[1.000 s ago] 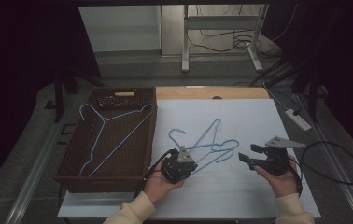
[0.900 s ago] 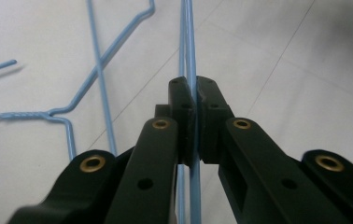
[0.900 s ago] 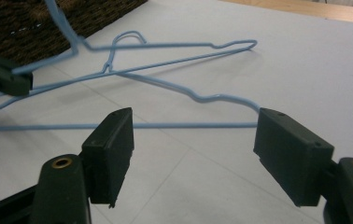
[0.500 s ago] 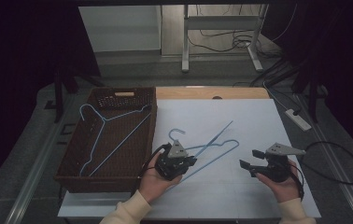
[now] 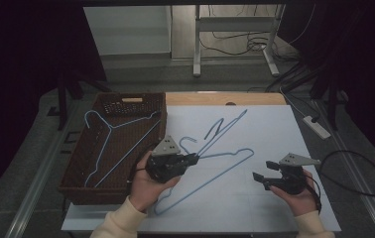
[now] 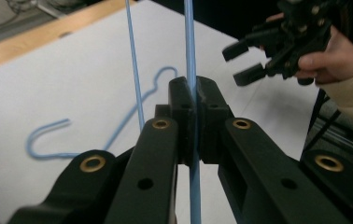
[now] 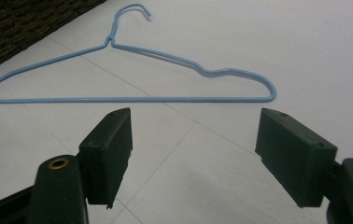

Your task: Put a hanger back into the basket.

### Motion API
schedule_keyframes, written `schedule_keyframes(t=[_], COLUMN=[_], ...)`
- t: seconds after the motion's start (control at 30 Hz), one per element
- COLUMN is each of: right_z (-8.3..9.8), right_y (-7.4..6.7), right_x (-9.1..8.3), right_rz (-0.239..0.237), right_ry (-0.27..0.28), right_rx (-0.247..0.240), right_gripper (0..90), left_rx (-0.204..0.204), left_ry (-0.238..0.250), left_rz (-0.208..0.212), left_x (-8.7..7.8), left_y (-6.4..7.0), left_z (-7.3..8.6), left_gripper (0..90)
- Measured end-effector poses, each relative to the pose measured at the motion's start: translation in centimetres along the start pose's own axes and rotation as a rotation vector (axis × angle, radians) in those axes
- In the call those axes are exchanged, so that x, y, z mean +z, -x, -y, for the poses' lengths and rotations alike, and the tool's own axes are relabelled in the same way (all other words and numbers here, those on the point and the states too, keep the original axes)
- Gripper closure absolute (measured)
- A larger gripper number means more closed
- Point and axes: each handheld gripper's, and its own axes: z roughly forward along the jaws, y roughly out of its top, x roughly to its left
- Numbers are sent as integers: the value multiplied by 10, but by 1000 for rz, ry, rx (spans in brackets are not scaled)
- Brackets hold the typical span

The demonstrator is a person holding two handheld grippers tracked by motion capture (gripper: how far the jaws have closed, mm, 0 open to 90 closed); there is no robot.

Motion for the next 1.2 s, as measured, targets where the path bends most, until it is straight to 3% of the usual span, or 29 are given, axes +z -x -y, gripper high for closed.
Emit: schedule_keyframes(t=[0.3, 0.53, 0.87, 1.2], right_z=[0, 1, 1, 1], right_y=[-2, -2, -5, -7], right_x=[3, 6, 8, 10], right_rz=[0, 5, 7, 4], right_ry=[-15, -28, -43, -54], right_rx=[-8, -17, -27, -38], right_gripper=[278, 277, 277, 269], left_rx=[-44, -103, -154, -199], left_ry=[46, 71, 70, 42], left_rz=[-65, -132, -180, -233], left_x=[-40, -73, -105, -122], left_y=[-31, -62, -91, -112], left_z=[3, 20, 40, 60], left_gripper=[873, 873, 873, 873])
